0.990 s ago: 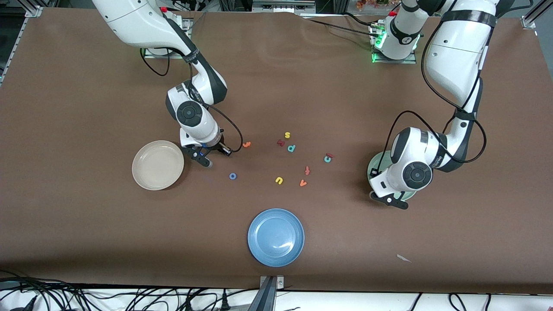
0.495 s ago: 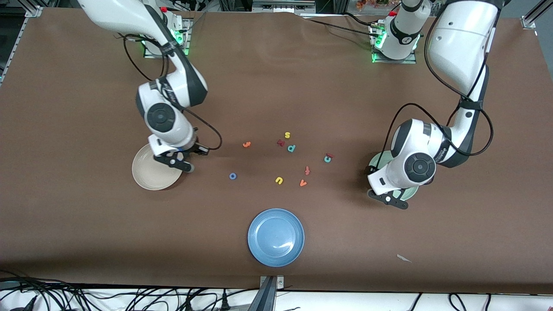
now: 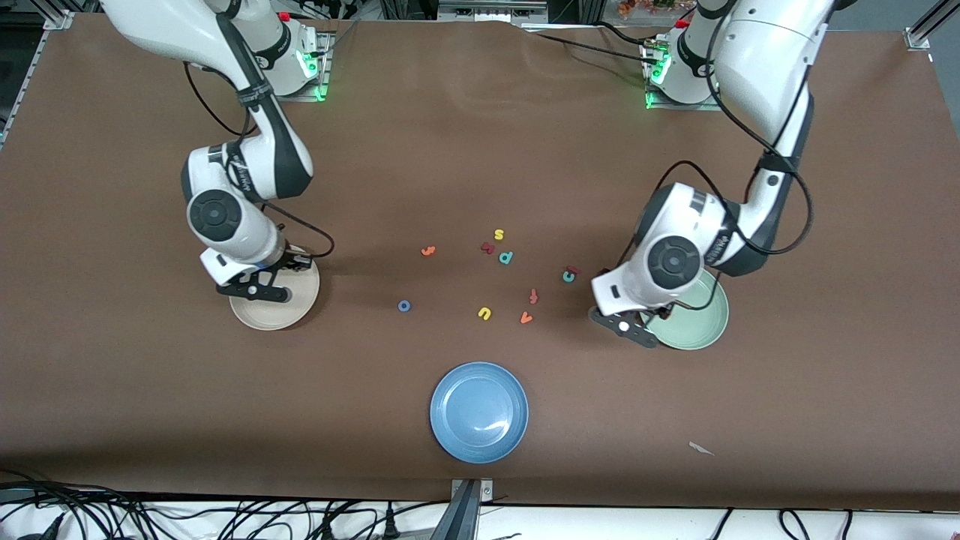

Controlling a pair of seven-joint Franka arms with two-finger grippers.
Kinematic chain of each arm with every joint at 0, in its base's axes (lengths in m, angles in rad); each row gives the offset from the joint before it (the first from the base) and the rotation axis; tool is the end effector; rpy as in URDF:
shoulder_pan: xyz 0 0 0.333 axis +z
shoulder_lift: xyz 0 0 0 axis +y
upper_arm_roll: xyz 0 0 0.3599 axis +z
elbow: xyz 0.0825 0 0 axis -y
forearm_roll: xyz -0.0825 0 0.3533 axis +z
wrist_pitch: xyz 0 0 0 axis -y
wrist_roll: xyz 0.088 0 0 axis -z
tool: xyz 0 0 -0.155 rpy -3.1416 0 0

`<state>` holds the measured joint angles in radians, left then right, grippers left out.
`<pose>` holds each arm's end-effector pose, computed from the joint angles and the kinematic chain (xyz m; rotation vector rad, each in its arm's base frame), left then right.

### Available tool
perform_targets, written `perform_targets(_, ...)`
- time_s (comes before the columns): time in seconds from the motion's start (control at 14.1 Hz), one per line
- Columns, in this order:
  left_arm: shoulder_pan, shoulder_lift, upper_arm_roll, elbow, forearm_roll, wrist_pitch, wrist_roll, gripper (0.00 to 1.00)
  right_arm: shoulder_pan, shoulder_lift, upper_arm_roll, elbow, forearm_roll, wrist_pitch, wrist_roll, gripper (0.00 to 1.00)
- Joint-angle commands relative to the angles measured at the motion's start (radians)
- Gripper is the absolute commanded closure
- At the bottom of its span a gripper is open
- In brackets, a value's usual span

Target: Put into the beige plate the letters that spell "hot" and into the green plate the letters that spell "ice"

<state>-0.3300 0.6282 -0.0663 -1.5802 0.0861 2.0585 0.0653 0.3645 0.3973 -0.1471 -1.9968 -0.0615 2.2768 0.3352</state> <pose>0.6284 -0.2476 0.2660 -2.9821 0.7581 0.2166 0.5720 0.1255 0.2683 3.0083 -0.1010 -0.1235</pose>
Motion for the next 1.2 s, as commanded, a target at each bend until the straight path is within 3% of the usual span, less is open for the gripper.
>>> perform_targets(0.0,-0.015,0.01,-0.009,0.019,0.023,-0.008,0.004,0.0,-0.012,0.008,-0.029,-0.037,0.008,0.088,-0.1,0.9)
perform_targets(0.07,-0.032,0.013,-0.01,0.017,0.023,-0.008,0.002,0.0,-0.03,0.027,-0.028,-0.037,0.009,0.12,-0.12,0.85)
perform_targets(0.14,-0.047,0.013,-0.012,0.012,0.02,-0.009,0.001,0.0,-0.036,0.037,-0.028,-0.037,0.011,0.144,-0.13,0.63)
perform_targets(0.21,-0.061,0.013,-0.012,0.009,0.017,-0.014,-0.002,0.0,-0.035,0.043,-0.026,-0.033,0.02,0.148,-0.13,0.35)
perform_targets(0.28,-0.069,0.018,-0.012,0.005,0.014,-0.014,-0.004,0.0,-0.033,0.043,-0.022,-0.028,0.047,0.145,-0.127,0.01)
perform_targets(0.49,-0.104,0.063,-0.013,0.0,0.024,-0.001,-0.05,0.0,-0.021,0.037,0.017,0.004,0.146,0.121,-0.092,0.0)
perform_targets(0.64,-0.118,0.07,-0.013,-0.011,0.024,0.011,-0.05,0.02,-0.019,0.038,0.052,0.019,0.146,0.122,0.021,0.0)
perform_targets(0.78,-0.135,0.073,-0.012,-0.023,0.026,0.018,-0.05,0.15,-0.006,0.044,0.084,0.044,0.146,0.122,0.161,0.0)
perform_targets(1.13,-0.146,0.09,-0.012,-0.087,0.027,0.137,-0.044,0.25,0.106,0.086,0.092,0.068,0.144,0.147,0.497,0.0)
